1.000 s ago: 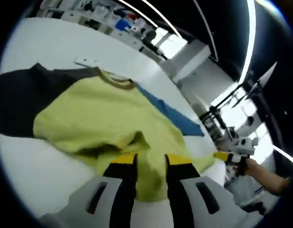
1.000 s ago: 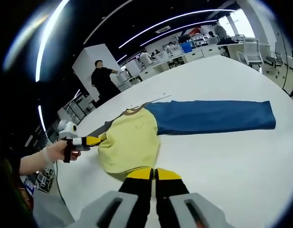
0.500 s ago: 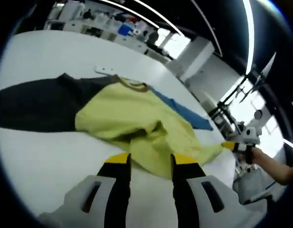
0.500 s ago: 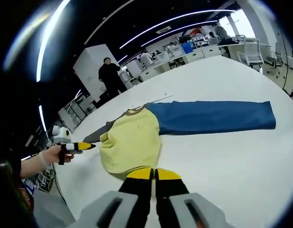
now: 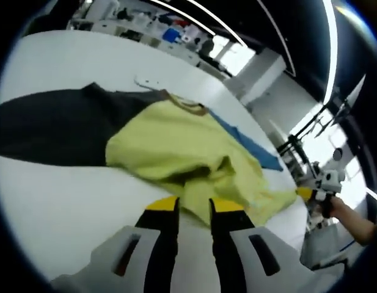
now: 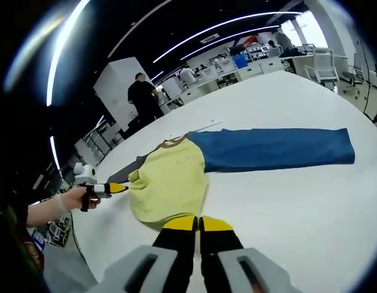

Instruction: Fold the garment on the visible template until the final outline fits inside the template.

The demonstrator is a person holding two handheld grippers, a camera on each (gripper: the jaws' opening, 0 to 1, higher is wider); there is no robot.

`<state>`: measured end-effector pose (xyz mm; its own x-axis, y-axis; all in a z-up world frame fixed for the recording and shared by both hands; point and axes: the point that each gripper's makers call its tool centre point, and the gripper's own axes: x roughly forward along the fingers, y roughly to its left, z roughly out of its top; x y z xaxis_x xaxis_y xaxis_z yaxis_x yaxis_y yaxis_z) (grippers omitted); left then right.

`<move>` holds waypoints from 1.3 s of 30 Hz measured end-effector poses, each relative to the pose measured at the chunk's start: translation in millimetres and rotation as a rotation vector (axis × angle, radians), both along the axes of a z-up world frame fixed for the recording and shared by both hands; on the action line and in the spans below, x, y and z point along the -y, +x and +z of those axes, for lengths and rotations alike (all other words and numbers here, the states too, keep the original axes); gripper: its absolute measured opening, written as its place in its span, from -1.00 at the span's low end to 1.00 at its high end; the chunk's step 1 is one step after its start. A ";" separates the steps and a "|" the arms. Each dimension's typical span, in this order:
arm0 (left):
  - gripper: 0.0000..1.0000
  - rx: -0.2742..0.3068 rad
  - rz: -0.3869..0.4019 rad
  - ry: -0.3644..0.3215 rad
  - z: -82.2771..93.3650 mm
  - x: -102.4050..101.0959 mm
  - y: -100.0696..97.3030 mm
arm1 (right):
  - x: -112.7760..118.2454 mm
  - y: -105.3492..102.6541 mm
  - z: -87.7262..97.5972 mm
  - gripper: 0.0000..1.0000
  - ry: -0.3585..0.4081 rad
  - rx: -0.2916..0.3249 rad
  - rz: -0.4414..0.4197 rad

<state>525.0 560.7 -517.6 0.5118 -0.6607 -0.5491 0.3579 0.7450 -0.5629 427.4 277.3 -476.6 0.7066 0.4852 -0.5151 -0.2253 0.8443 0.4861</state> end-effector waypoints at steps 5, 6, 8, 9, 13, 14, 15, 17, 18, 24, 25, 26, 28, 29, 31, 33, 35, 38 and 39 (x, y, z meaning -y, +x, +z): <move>-0.91 -0.010 0.019 -0.016 -2.4 2.7 4.0 | 0.2 -0.3 0.5 -1.00 0.002 0.000 0.000; -0.97 -0.011 0.026 -0.025 -1.8 2.7 4.7 | 0.3 -0.4 0.5 -1.00 0.002 0.000 0.000; -1.00 -0.033 0.041 -0.036 -3.5 1.4 4.6 | 0.3 -0.6 0.5 -1.00 0.003 -0.001 0.000; -1.00 -0.033 0.039 -0.037 -3.5 1.9 4.2 | 0.3 -0.6 0.6 -1.00 0.003 -0.001 0.000; -1.00 -0.039 0.045 -0.043 -3.5 0.1 2.3 | -0.2 -0.5 1.4 -1.00 0.005 0.001 -0.001; -1.00 -0.038 0.043 -0.040 -3.5 -0.5 1.6 | -0.4 -0.5 1.7 -1.00 0.004 0.003 0.000; -1.00 -0.033 0.036 -0.036 -3.6 -0.5 0.9 | -0.5 -0.5 1.9 -1.00 0.004 0.003 0.000; -0.98 -0.022 0.020 -0.028 -3.0 1.0 -0.5 | -0.3 -0.6 1.9 -1.00 0.005 0.002 -0.002; -0.86 -0.025 0.018 -0.023 -3.3 1.4 -0.8 | -0.4 -0.7 1.9 -1.00 0.005 0.002 -0.001; -0.80 -0.027 -0.001 -0.003 -9.2 6.7 -1.0 | -0.9 -1.6 2.0 -1.00 0.005 0.002 0.000; -0.81 -0.029 0.001 -0.005 -10.3 7.5 -0.8 | -1.0 -1.8 2.0 -1.00 0.005 0.002 0.000; -0.87 -0.034 -0.002 -0.001 -12.1 7.5 -1.1 | -1.0 -2.1 1.9 -1.00 0.005 0.000 0.000; -0.98 -0.041 0.006 -0.006 -11.9 6.8 -1.6 | -1.0 -2.5 2.0 -1.00 0.005 0.001 0.000; -0.99 -0.040 0.012 -0.013 -10.8 6.8 -1.3 | -1.1 -2.8 1.9 -1.00 0.006 0.000 0.001; -0.99 -0.043 0.015 -0.018 -9.3 6.1 -1.9 | -0.7 -3.0 1.5 -1.00 0.004 0.000 0.001; -0.99 -0.043 0.019 -0.023 -6.6 3.5 -2.9 | -0.9 -2.9 2.0 -1.00 0.005 0.001 0.000; -0.99 -0.043 0.023 -0.037 -2.0 1.0 -4.7 | -1.6 -2.6 3.2 -1.00 0.005 0.004 0.001; -0.99 -0.034 0.025 -0.044 5.2 -4.6 -8.7 | -2.1 -2.3 4.8 -1.00 0.006 0.007 0.002; -0.99 -0.028 0.025 -0.045 9.1 -7.7 -10.8 | -2.5 -2.4 5.9 -1.00 0.004 0.009 0.005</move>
